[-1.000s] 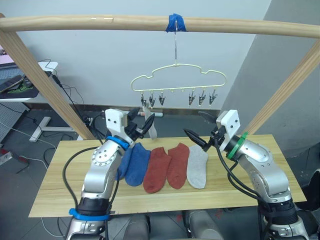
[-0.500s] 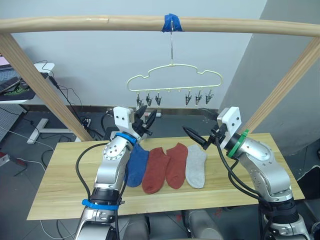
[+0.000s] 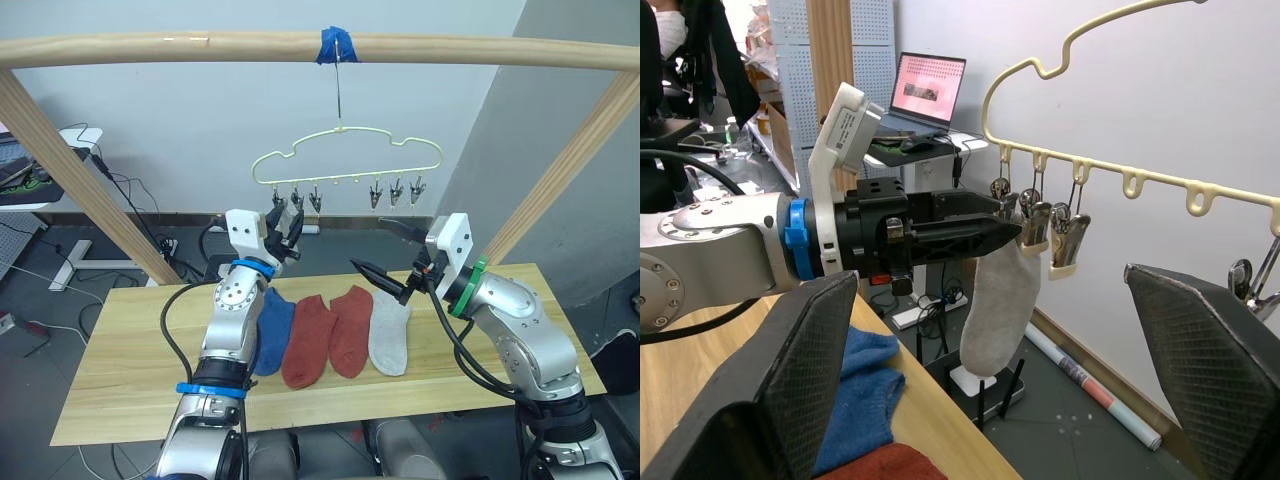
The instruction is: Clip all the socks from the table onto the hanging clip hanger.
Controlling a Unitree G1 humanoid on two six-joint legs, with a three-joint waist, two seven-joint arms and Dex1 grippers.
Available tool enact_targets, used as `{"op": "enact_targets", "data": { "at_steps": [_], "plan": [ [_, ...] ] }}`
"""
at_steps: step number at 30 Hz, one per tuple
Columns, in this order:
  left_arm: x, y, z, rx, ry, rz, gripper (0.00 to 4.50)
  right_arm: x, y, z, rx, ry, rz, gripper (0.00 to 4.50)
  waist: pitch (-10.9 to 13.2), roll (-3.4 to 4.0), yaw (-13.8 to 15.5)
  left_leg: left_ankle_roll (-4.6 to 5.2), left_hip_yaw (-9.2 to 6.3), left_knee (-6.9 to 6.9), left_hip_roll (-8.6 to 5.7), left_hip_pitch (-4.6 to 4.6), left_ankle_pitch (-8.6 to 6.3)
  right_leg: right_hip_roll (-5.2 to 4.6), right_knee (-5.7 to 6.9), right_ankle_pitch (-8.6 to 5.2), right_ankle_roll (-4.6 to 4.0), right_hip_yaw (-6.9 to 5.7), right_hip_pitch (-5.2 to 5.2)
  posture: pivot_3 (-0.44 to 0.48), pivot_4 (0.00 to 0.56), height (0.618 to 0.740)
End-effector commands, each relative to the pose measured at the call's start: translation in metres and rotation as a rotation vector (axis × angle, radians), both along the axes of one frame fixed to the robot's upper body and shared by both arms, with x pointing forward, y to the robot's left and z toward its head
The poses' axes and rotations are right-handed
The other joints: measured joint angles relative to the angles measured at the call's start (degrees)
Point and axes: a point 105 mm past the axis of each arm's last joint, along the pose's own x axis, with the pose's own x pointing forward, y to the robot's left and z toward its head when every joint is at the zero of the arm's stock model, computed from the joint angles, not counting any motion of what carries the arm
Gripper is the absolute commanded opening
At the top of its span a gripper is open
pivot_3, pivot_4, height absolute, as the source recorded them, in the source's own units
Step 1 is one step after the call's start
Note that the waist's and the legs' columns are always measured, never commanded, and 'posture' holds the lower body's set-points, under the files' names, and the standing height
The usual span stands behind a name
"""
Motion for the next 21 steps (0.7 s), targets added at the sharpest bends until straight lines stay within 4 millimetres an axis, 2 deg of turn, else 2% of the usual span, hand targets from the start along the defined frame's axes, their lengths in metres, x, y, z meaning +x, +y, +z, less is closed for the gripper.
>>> {"op": "enact_targets", "data": {
  "at_steps": [1, 21],
  "plan": [
    [0.001, -0.003, 0.016, -0.002, -0.065, -0.007, 2.01, -0.004, 0.000, 0.017, 0.026, -0.059, 0.014, 4.50, 0.0, 0.00, 0.0, 0.00, 0.00, 0.00, 0.00, 0.00, 0.00, 0.00, 0.00, 0.00, 0.00, 0.00, 0.00, -0.160, 0.134, 0.740],
    [0.016, 0.000, 0.029, 0.012, -0.126, 0.049, 2.01, -0.006, 0.002, 0.022, 0.025, -0.075, 0.034, 4.50, 0.0, 0.00, -0.2, 0.00, 0.00, 0.00, 0.00, 0.00, 0.00, 0.00, 0.00, 0.00, 0.01, 0.00, 0.00, -0.172, 0.128, 0.740]
  ]
}}
